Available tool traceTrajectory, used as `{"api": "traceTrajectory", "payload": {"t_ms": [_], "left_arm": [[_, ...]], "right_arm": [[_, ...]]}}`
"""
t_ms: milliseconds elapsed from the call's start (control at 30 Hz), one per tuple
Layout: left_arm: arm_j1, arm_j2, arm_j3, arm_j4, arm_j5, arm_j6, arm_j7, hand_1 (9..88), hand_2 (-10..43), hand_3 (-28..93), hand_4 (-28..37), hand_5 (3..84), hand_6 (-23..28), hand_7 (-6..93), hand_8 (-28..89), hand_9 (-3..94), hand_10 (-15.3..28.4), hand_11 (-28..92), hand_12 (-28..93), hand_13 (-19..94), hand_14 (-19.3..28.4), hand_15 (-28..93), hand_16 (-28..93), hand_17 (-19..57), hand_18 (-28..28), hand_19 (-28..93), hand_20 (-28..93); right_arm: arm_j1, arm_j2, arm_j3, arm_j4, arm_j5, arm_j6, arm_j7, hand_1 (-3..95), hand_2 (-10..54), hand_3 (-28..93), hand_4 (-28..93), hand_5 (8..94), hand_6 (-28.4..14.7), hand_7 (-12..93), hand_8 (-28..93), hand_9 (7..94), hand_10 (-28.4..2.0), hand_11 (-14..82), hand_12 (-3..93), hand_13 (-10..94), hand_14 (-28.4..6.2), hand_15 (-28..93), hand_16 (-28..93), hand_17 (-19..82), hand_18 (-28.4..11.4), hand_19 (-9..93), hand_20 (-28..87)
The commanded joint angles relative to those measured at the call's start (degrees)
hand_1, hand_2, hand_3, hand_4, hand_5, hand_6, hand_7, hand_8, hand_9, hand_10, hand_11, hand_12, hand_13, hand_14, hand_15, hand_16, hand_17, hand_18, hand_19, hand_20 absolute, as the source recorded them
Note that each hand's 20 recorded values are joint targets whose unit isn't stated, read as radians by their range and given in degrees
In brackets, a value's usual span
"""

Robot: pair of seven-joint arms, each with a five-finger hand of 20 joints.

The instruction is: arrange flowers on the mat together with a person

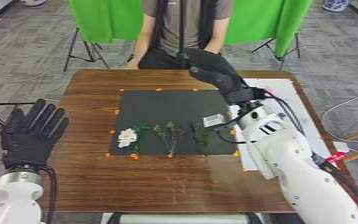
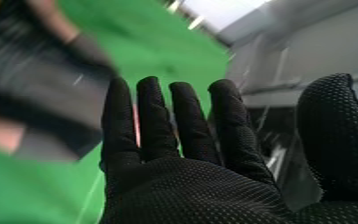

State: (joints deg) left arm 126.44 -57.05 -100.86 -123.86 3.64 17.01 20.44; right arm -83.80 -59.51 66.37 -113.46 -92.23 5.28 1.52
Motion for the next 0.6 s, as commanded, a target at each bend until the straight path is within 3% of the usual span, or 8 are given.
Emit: {"api": "traceTrajectory", "payload": {"t_ms": [33,67,133,200,267,433,533,600], "left_arm": [[2.5,-0.68,-0.19,-0.15,0.76,-1.07,0.29,29.4,14.7,71,-28.3,40.5,7.7,18.3,-12,36.4,15.2,20,9,27,14.6,33,-9,-5.3,13.5,35,12],[2.8,-0.79,-0.36,-0.33,1.42,-1.00,0.33,29.4,14.6,71,-28.3,40.5,7.7,18.3,-12,36.4,15.2,20,9,27,14.6,33,-9,-5.2,13.5,35,12],[3.0,-0.83,-0.57,-0.88,4.11,-0.10,-0.28,29.5,14.6,71,-28.3,40.5,7.7,18.3,-12,36.4,15.2,20,8,27,14.4,32,-9,-5.1,13.4,35,12],[3.6,-0.99,-1.28,-1.37,6.18,-1.20,-0.79,29.5,14.4,71,-28.3,40.5,7.6,18.3,-12,36.3,15.2,20,8,27,14.3,32,-9,-5.1,13.2,35,11],[3.0,-0.96,-1.16,-1.43,7.77,-1.11,-0.89,29.5,14.3,71,-28.3,40.4,7.6,18.3,-12,36.2,15.3,20,8,26,14.1,32,-9,-5.0,13.1,34,11],[1.8,-0.51,-0.77,-1.11,9.65,-1.27,-0.99,29.6,14.0,71,-28.3,40.2,7.6,18.0,-12,35.7,15.2,20,8,26,13.7,31,-9,-4.8,12.8,33,11],[0.2,0.06,0.08,-0.33,7.97,-0.71,-0.58,28.8,14.4,70,-28.3,40.1,7.5,17.9,-12,35.4,15.1,20,8,25,13.7,30,-9,-4.8,12.7,33,11],[-0.4,0.40,0.19,-0.10,7.99,-0.22,-0.37,27.5,15.9,69,-28.3,40.1,7.5,17.6,-12,35.4,15.1,19,8,25,13.7,30,-9,-4.9,12.7,33,11]], "right_arm": [[-10.8,14.5,7.5,-0.7,17.5,10.1,-1.4,19.0,9.8,71,-24,33.4,-1.7,13,-9,34.6,-13.1,3.6,13.9,26,-13.7,15,18,11,-15.5,37,9],[-12.8,13.0,10.5,-0.7,18.3,9.0,-1.5,18.6,9.9,71,-24,33.6,-1.7,12,-9,34.7,-13.1,3.1,14.5,26,-13.8,13,20,11,-15.6,36,11],[-15.5,11.0,14.9,-0.7,21.7,7.5,-2.3,16.8,10.3,71,-24,34.0,-1.6,12,-9,34.8,-13.2,2.8,14.5,26,-13.9,12,21,10,-15.7,35,11],[-16.3,10.3,17.1,-0.3,28.5,6.6,-3.3,15.8,10.6,71,-24,34.3,-1.5,12,-9,34.8,-13.3,2.7,14.4,26,-13.9,12,21,10,-15.8,35,11],[-17.5,9.6,19.0,-0.3,36.3,7.3,-5.0,14.4,10.8,71,-24,34.5,-1.5,11,-9,34.5,-13.4,2.6,14.1,26,-13.9,11,22,11,-15.6,34,11],[-19.3,9.2,21.7,-0.5,41.7,8.0,-5.6,13.2,11.1,70,-24,35.2,-1.5,10,-9,34.5,-13.5,2.6,14.0,27,-14.1,10,22,11,-15.5,33,11],[-19.8,9.2,22.3,-0.7,41.2,8.3,-5.6,13.0,11.2,71,-24,35.4,-1.4,10,-8,34.6,-13.6,2.6,13.8,27,-14.1,10,23,10,-15.6,33,12],[-19.5,9.1,22.3,-0.8,41.4,8.3,-5.6,13.0,11.2,71,-24,35.5,-1.3,10,-8,34.6,-13.6,2.6,13.8,27,-14.1,9,23,10,-15.6,33,12]]}}
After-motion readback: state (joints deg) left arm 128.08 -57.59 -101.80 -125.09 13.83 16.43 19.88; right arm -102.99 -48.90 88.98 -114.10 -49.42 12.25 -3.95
